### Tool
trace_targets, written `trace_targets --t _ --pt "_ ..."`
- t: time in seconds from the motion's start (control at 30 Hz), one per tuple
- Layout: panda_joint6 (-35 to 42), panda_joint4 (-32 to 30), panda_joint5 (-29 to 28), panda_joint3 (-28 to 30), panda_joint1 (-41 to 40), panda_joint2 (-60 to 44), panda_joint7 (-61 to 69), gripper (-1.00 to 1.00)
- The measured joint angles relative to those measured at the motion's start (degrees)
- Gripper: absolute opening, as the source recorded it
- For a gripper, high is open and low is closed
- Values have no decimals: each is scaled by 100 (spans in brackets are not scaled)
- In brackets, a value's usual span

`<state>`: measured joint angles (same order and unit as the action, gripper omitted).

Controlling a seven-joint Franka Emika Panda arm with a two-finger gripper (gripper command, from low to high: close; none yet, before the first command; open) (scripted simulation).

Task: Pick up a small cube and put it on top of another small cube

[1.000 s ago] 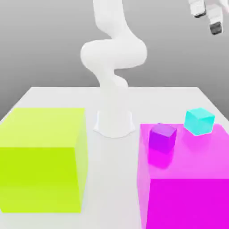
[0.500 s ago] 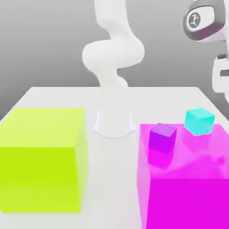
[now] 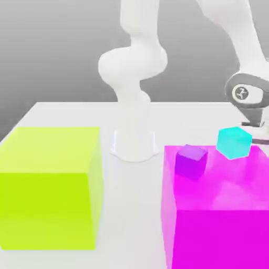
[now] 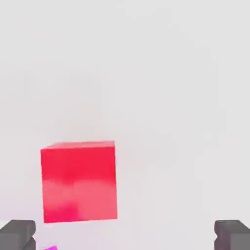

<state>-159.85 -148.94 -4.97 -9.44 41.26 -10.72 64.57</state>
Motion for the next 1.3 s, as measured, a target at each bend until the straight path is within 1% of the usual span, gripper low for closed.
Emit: trace_targets --t 0.13,0.17,0.4,0.57,0.63,0.8,0.87,1.23,1.27,1.3 --pt "-616 101 -312 310 221 -757 -219 0" --pt "-768 136 -369 394 292 -944 -263 -100" --pt "-786 142 -379 413 308 -981 -270 -100" --pt "-73 -33 18 154 135 -88 29 -100" --pt "107 11 210 62 146 326 108 -100" --pt "1071 339 498 152 35 1376 1130 -100" --pt "1533 459 530 261 -36 1719 1640 -100" --pt "4226 1024 262 1318 -316 3241 4585 -100" --pt "4350 1028 242 1402 -327 3333 4792 -100" --pt "4288 951 231 1450 -331 3334 4896 -100"
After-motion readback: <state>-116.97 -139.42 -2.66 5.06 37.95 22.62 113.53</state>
